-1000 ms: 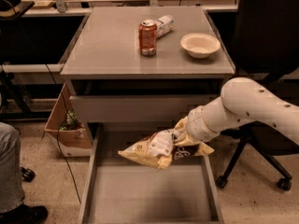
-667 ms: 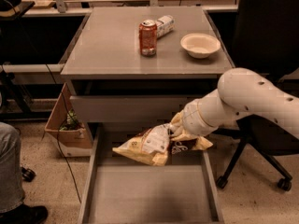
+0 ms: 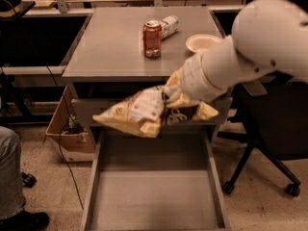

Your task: Pick brown chip bag from middle drawer and place on counter

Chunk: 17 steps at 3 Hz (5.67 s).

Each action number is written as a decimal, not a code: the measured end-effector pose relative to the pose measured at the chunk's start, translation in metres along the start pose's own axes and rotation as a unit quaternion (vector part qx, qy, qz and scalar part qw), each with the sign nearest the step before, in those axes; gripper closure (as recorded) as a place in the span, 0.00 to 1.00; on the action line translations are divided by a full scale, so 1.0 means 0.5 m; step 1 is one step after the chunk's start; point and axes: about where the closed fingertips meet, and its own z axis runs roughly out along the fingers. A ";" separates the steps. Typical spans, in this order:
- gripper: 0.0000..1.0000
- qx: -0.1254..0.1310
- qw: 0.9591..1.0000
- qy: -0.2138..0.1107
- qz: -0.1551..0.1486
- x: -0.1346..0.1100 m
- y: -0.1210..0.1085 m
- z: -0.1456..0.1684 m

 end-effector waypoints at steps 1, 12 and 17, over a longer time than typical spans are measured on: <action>1.00 0.032 0.999 -0.002 -0.010 -0.054 -0.065 -0.060; 1.00 0.158 0.956 -0.109 -0.221 -0.183 -0.613 0.363; 0.00 0.141 0.935 -0.059 -0.321 -0.114 -0.621 0.247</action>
Offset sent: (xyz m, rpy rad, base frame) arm 0.0813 0.0454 0.1369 0.0897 -0.2528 0.0077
